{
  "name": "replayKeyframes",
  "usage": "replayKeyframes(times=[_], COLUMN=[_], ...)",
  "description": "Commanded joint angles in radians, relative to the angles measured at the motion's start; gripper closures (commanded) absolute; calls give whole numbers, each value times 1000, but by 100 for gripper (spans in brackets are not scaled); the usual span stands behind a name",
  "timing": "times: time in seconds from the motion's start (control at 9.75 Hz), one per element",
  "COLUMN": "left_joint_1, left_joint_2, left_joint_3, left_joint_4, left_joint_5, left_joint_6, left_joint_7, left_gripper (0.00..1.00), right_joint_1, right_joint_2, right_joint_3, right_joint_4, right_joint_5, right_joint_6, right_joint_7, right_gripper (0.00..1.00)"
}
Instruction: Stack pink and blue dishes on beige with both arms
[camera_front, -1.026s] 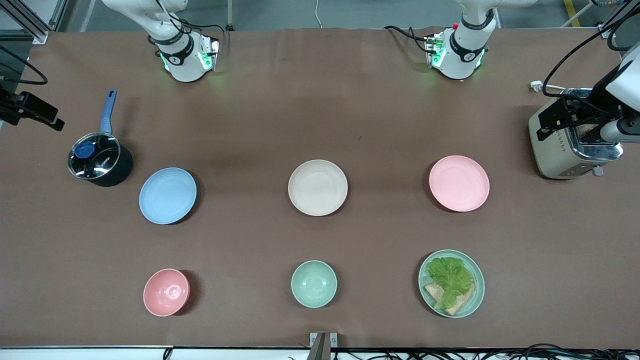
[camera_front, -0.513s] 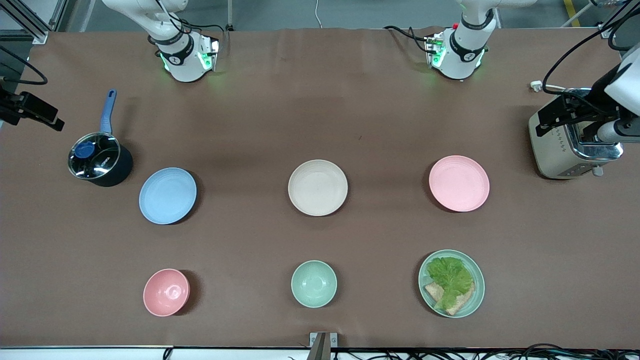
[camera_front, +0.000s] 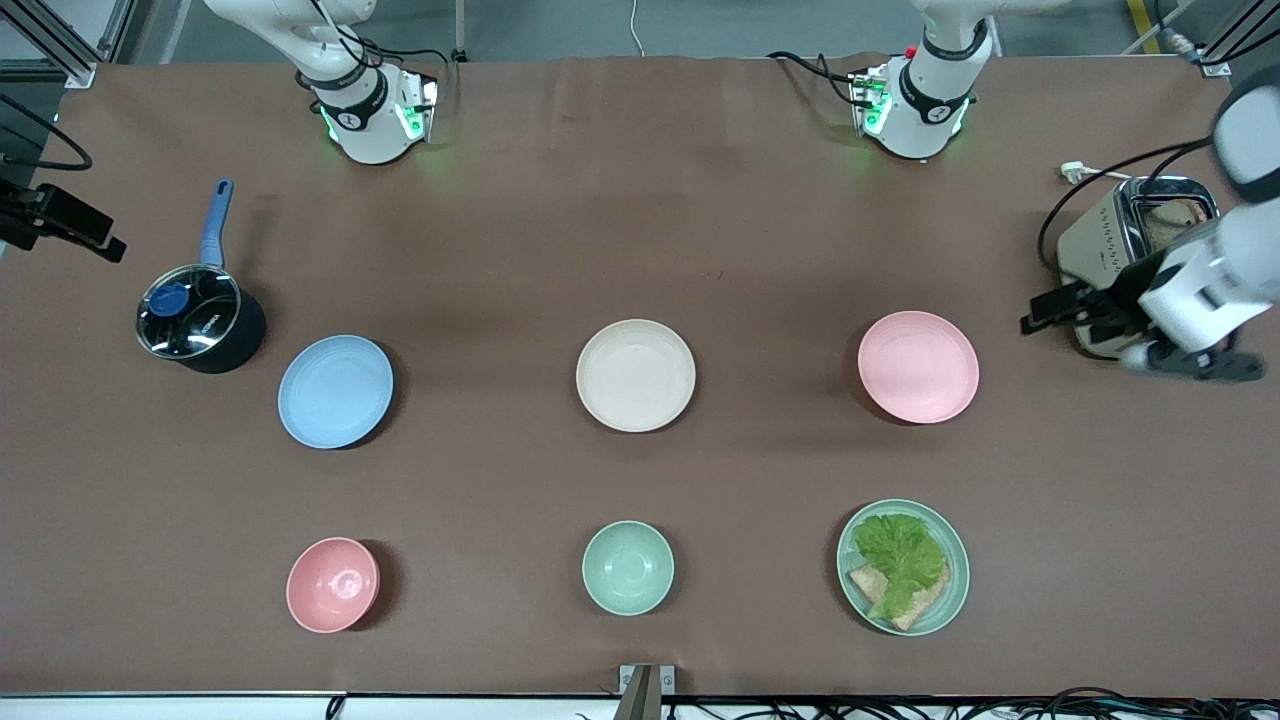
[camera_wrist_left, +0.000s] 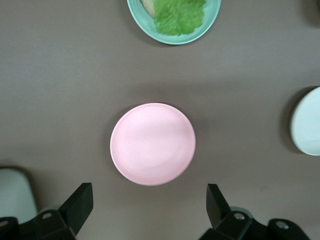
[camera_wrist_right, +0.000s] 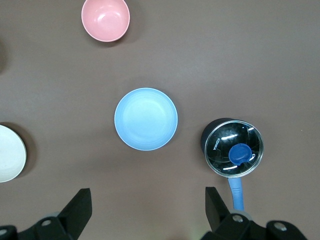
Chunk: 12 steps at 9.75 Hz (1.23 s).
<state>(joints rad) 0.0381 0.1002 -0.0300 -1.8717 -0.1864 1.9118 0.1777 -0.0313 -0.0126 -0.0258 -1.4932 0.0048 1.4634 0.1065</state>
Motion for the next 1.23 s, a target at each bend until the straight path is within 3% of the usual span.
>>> replayKeyframes(times=[0.0,0.21,0.41,0.62,0.72,0.82,0.92,1.13], left_joint_1=[-7,-7,-1,3,3,5,5,3], left_joint_2=[7,120,247,300,318,340,342,342], left_joint_3=[30,33,38,44,44,44,44,42], left_joint_4=[-234,-286,-287,-299,-308,-308,-310,-308], left_joint_5=[-16,-16,-34,-57,-67,-68,-70,-70], left_joint_6=[258,433,528,585,590,590,589,579], left_joint_7=[118,172,265,292,293,293,293,298], left_gripper=[0,0,0,3,9,18,35,83], right_joint_1=[-6,-4,2,-4,-10,-25,-36,-50], right_joint_2=[-21,-17,38,116,172,216,235,269], right_joint_3=[6,6,13,12,6,-2,-11,-69], right_joint_4=[-24,-24,-27,-57,-79,-122,-209,-381], right_joint_5=[-16,-17,-43,-34,-31,-25,-4,114], right_joint_6=[3,17,52,78,128,202,312,525], right_joint_7=[13,12,10,10,-51,-136,-180,-320], right_gripper=[0,0,0,0,0,0,0,0])
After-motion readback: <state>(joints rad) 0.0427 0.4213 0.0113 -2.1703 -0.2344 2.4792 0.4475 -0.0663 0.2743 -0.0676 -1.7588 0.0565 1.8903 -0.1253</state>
